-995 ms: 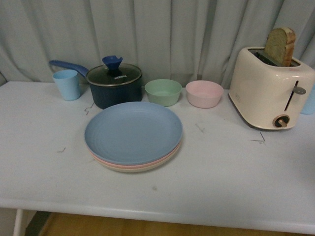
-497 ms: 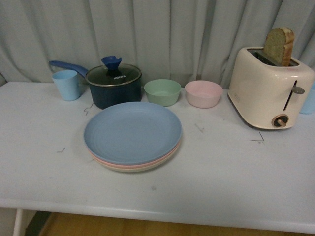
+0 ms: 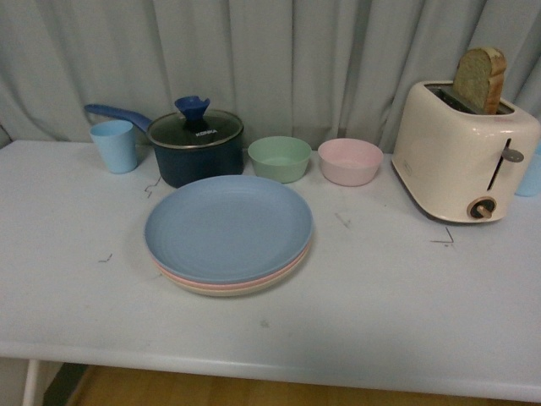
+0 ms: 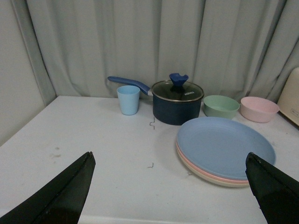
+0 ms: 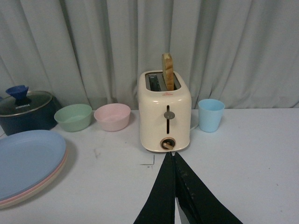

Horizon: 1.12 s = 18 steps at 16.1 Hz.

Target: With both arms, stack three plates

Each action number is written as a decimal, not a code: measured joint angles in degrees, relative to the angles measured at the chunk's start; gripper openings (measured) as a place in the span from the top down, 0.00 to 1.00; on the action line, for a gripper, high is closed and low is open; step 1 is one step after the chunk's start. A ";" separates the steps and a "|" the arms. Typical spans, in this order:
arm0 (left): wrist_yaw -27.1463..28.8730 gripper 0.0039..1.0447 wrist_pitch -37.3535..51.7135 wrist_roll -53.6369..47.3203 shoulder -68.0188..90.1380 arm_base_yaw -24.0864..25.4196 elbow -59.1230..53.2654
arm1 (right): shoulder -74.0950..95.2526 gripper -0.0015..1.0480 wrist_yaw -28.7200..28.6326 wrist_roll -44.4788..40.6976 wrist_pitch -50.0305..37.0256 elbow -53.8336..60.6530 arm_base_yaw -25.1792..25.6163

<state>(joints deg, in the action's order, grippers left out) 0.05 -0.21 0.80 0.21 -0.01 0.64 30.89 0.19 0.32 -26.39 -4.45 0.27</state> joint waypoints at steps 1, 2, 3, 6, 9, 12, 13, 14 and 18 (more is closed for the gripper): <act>0.00 0.06 -0.02 0.00 0.00 0.00 0.00 | -1.51 0.98 0.00 0.00 1.11 0.59 0.00; 0.00 0.06 0.00 0.00 0.00 0.00 0.00 | -3.04 0.98 0.00 0.00 2.14 1.14 0.00; 0.00 0.06 0.00 0.00 0.00 0.00 0.00 | -4.74 0.98 0.00 0.00 3.48 1.57 0.00; 0.00 0.06 0.00 0.00 0.00 0.00 0.00 | -8.00 0.98 0.00 0.00 2.93 3.45 0.00; -0.02 0.06 -0.02 0.00 0.00 0.00 0.00 | -11.74 0.98 -0.04 0.00 7.32 3.82 0.00; -0.02 0.06 -0.02 0.00 0.00 0.00 0.00 | -16.37 0.98 -0.04 0.00 11.87 3.82 0.00; -0.02 0.06 0.00 0.00 0.00 0.00 0.00 | -17.84 0.98 -0.04 0.00 13.16 3.82 0.00; -0.02 0.06 0.00 0.00 0.00 0.00 0.00 | -18.93 0.98 -0.04 0.00 14.23 3.82 0.00; 0.00 0.06 -0.02 0.00 0.00 0.00 0.00 | -27.61 0.98 -0.15 -0.02 26.14 3.78 0.00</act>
<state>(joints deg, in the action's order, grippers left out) 0.05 -0.23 0.80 0.21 -0.01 0.64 3.29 0.03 0.30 -0.25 -0.67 0.27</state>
